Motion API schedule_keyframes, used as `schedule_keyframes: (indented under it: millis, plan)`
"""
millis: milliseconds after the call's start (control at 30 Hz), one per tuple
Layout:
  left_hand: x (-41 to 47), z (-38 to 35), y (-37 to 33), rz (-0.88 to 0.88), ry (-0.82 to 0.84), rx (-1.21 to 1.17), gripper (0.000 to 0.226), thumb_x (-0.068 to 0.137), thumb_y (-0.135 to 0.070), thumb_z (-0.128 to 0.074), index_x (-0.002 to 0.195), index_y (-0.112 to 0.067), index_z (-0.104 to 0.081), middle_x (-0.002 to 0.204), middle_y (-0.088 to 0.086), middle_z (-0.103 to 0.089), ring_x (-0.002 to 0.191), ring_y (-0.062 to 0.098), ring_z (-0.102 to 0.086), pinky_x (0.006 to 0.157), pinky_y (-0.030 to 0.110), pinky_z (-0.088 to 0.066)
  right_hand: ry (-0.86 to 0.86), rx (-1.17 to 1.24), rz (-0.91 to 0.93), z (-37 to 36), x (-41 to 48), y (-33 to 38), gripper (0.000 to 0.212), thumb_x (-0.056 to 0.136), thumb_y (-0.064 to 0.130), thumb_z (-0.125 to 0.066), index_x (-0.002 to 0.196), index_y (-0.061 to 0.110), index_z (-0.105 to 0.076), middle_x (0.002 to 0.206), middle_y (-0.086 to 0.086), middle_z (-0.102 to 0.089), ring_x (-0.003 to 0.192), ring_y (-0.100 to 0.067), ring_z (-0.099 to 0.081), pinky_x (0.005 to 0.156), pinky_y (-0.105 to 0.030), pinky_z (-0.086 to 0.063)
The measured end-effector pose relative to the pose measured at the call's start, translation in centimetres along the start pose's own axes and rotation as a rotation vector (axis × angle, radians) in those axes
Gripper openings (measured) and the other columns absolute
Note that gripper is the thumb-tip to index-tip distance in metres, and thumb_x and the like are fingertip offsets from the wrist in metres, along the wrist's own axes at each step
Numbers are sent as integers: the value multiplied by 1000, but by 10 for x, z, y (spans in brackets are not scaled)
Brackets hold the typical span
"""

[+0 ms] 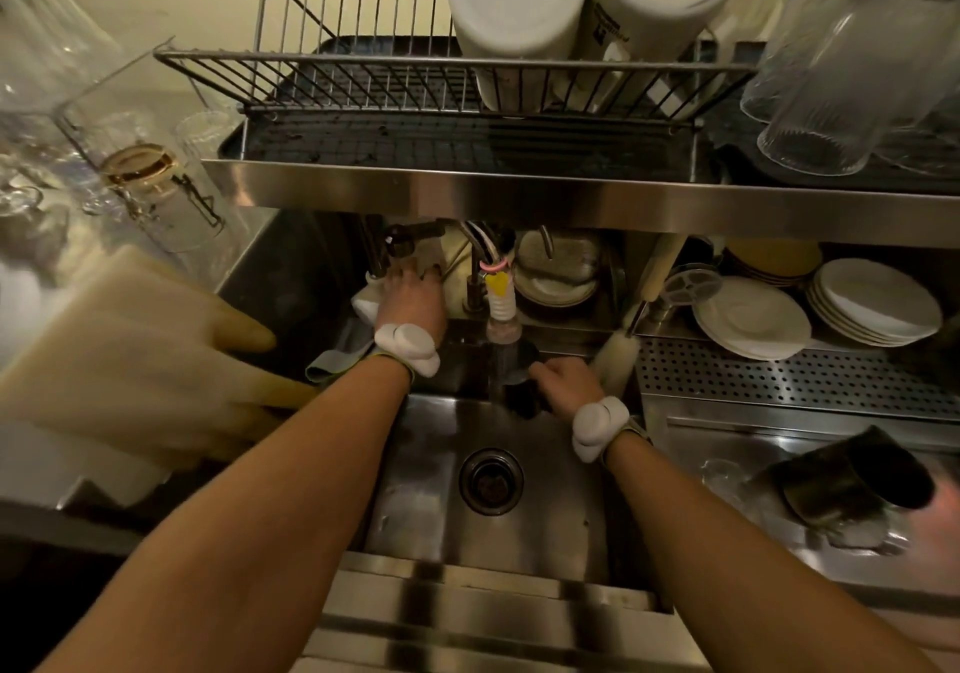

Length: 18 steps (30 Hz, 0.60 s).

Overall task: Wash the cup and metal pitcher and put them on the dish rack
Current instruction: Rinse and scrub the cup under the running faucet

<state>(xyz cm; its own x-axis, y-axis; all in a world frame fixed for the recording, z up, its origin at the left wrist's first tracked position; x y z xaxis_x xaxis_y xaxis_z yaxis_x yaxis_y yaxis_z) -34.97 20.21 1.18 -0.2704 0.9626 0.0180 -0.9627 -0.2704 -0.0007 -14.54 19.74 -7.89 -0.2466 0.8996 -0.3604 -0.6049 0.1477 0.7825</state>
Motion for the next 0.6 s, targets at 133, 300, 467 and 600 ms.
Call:
schedule_keyframes:
  millis: [133, 300, 467, 600]
  plan:
    - [-18, -8, 5, -49, 16, -90, 28, 91, -11, -43, 113, -7, -60, 114, 18, -62, 101, 38, -61, 76, 41, -52, -8, 52, -28, -2, -2, 3, 39, 91, 29, -52, 57, 10, -51, 71, -16, -54, 69, -26, -52, 67, -35, -39]
    - [-33, -12, 2, -49, 125, -44, 26, 92, -16, -48, 112, -8, -63, 110, 17, -67, 99, 38, -64, 68, 35, -41, 3, 35, -64, -8, -6, -2, 37, 91, 28, -51, 58, 12, -47, 70, -14, -51, 69, -25, -51, 67, -35, -37]
    - [-39, -12, -2, -72, 129, 41, 26, 96, -20, -45, 111, -8, -61, 115, 17, -64, 104, 37, -62, 71, 34, -41, -7, 61, -76, -13, -5, 6, 34, 91, 28, -53, 63, 8, -52, 69, -13, -52, 68, -24, -50, 67, -35, -38]
    - [-40, -10, -1, -71, 137, 56, 27, 96, -19, -44, 113, -6, -60, 116, 18, -64, 105, 37, -62, 73, 35, -42, -55, 77, -69, -10, -8, 11, 38, 92, 27, -51, 58, 10, -48, 68, -12, -52, 65, -23, -49, 67, -35, -37]
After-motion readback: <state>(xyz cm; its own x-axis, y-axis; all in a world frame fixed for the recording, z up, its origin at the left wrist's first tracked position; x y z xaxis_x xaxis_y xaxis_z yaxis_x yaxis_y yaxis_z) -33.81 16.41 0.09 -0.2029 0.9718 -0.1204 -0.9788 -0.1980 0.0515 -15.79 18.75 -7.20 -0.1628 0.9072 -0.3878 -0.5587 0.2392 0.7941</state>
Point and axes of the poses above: each hand's wrist, its own x-axis towards the middle knuckle, its own z-axis out of the back of the hand, y = z × x, the point moved 8 cm from there along x, towards the middle knuckle
